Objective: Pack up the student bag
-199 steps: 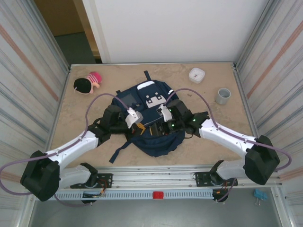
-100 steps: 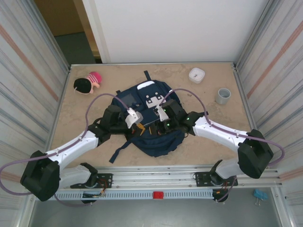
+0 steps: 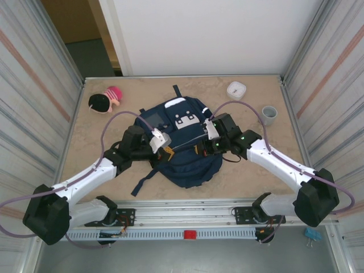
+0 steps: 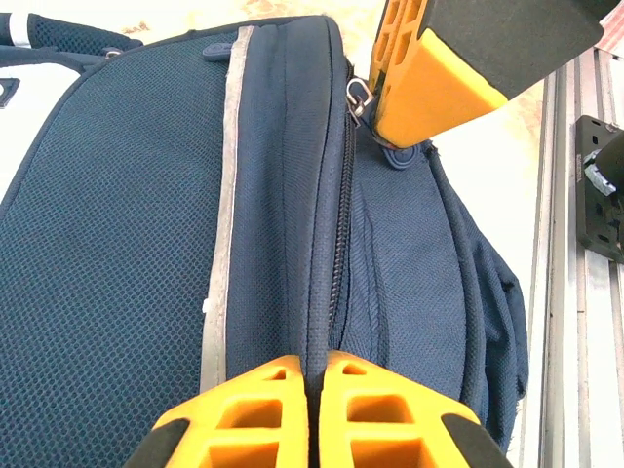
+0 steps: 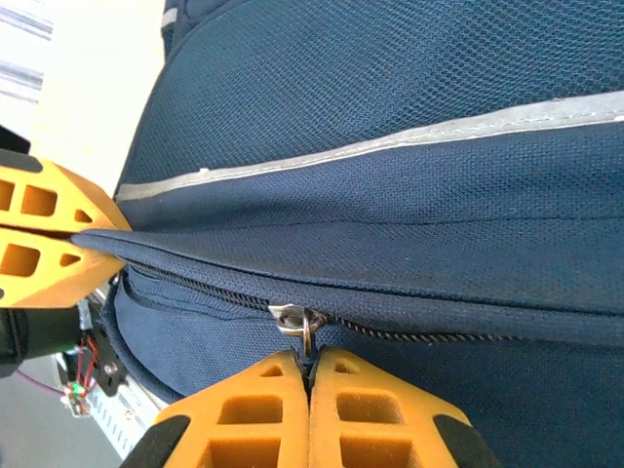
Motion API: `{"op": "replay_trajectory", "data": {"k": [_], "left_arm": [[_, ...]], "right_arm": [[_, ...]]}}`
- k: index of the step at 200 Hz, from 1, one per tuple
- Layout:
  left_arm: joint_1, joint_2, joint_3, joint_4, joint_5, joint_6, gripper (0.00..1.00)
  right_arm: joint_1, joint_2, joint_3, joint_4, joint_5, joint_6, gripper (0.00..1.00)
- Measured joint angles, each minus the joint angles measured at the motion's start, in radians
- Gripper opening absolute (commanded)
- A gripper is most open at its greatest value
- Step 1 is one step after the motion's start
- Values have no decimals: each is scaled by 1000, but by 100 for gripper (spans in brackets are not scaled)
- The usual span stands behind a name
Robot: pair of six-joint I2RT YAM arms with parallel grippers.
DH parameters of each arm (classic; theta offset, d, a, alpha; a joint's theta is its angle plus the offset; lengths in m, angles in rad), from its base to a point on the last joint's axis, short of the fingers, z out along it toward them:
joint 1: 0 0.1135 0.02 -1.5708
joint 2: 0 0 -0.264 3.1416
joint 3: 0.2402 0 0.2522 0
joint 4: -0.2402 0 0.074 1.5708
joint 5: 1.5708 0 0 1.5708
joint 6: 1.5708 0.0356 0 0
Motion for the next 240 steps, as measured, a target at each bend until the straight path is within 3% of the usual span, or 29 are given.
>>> {"op": "replay_trajectory", "data": {"k": [25,56,102,121,142,209,223,240], "left_arm": [[0,0,0,-16,0,0,7],[0,0,0,-37,0,0,7],[0,-2,0,-43,-1,0,7],[0,-2,0,-43,-2,0,7],[2,-10,0,-46,-7,2,7],[66,-99,27,-189,-45,129,9],[83,-117,34,-224,-47,156,13],[103,-139,34,-270,-65,173,27]], "right_arm": [[12,21,0,-6,-11,-23,0],[46,72,1,-10,-9,-46,18],[56,103,2,9,-11,-48,24],[57,106,2,10,1,-50,8],[56,104,2,10,20,-44,0],[-72,-4,1,-82,22,-132,0],[-63,-9,1,-84,8,-152,0],[-30,-8,1,-84,-3,-160,0]]}}
